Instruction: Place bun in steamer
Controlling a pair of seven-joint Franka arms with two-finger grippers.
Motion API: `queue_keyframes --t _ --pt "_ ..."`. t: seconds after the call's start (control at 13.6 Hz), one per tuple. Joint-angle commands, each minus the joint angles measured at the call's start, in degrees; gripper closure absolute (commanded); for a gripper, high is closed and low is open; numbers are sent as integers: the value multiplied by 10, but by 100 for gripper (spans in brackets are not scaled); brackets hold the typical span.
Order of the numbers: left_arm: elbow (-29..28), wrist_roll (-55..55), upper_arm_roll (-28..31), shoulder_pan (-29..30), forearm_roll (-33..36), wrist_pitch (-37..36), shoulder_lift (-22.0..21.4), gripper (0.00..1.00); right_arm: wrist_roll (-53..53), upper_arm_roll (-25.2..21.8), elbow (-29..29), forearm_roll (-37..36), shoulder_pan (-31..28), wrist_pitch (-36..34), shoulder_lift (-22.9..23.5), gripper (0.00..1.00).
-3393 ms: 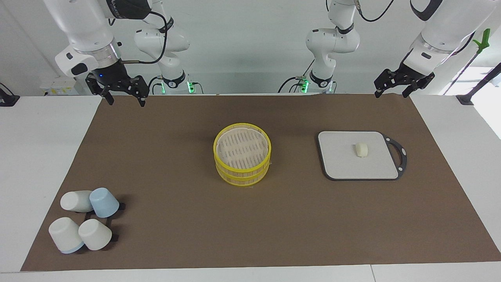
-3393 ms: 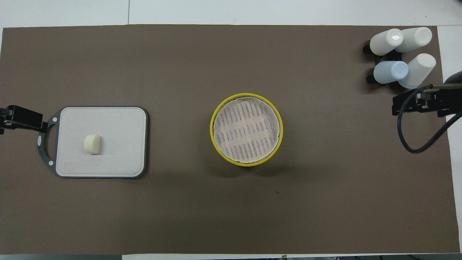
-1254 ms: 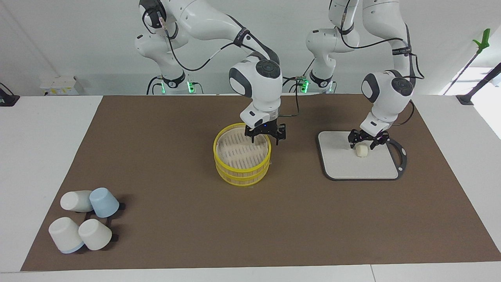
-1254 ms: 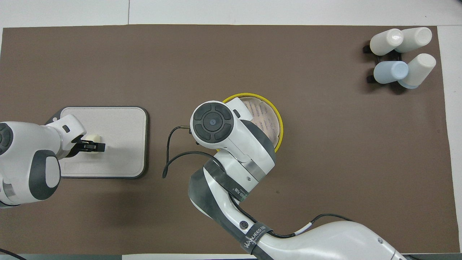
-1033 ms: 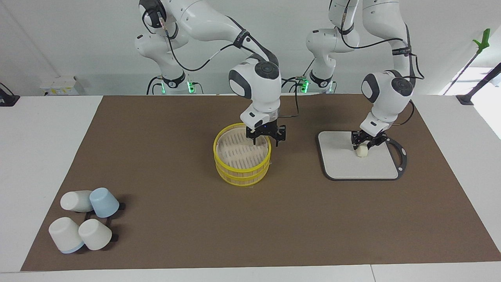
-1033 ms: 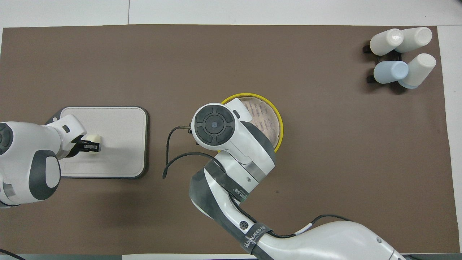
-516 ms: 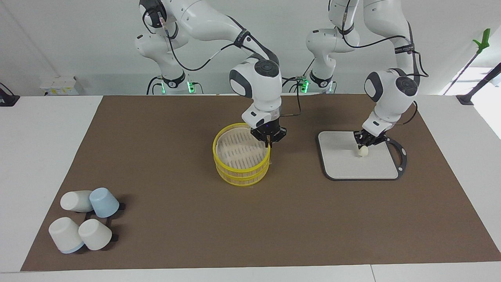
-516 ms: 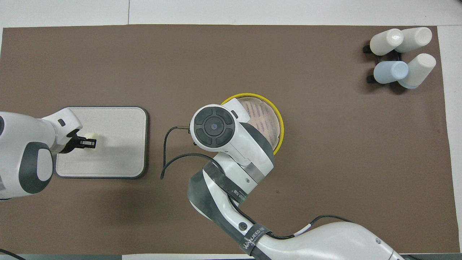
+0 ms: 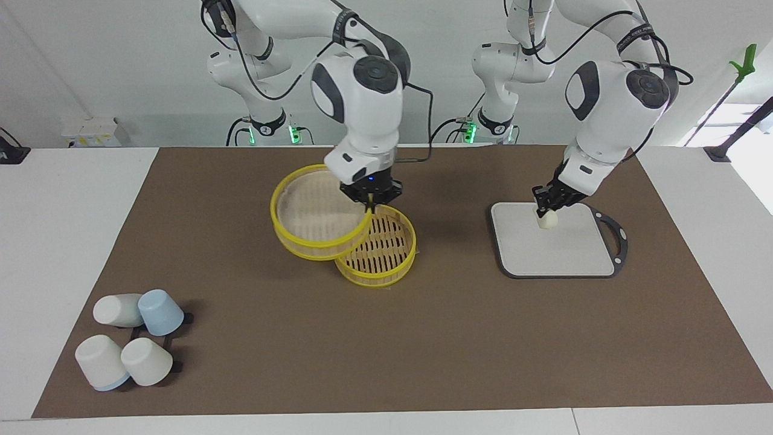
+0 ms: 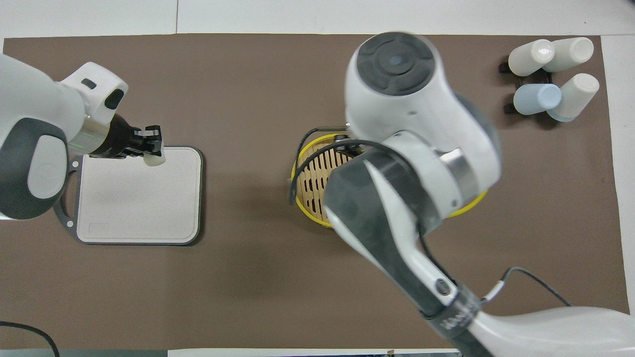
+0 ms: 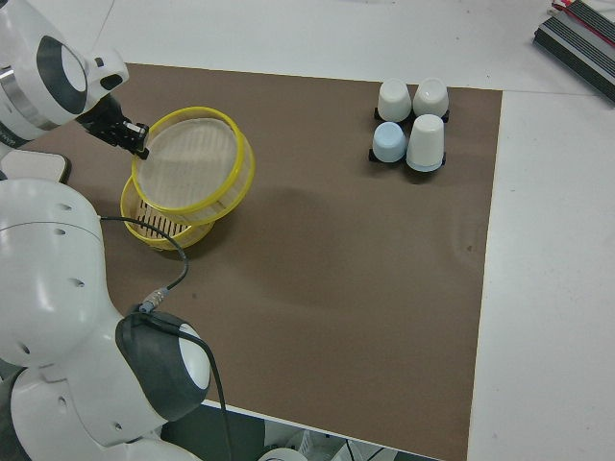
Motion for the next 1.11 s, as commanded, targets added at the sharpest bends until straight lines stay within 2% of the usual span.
queue_keyframes --t 0.0,0.22,0.37,0.44,0.52,0.74,0.81,0.89,0.96,1.03 --pt "42 -145 9 -101 -10 29 43 83 -129 7 -36 -3 -94 -96 -52 100" --pt "38 -270 9 -221 -4 123 97 83 -262 5 -80 -21 -156 -110 -84 100" --pt "18 -293 10 -264 -4 167 116 83 -314 5 -96 -25 -182 -107 -89 100" --pt "23 -315 10 -286 1 184 147 83 -318 5 -104 -25 -184 -104 -94 100" --pt "20 -330 10 -302 17 210 171 83 -318 5 -107 -25 -182 -104 -95 100" --pt "10 -332 10 -314 21 239 194 80 -317 5 -109 -25 -178 -102 -96 100" --pt "9 -332 9 -314 21 245 198 74 -317 5 -108 -25 -178 -102 -96 100" --pt "7 -334 9 -314 21 246 198 55 -316 6 -108 -24 -179 -102 -96 100" --pt "8 -343 9 -314 21 244 198 19 -316 6 -108 -25 -177 -102 -96 100" --pt "10 -357 9 -314 21 240 197 0 -314 6 -105 -24 -177 -102 -96 100"
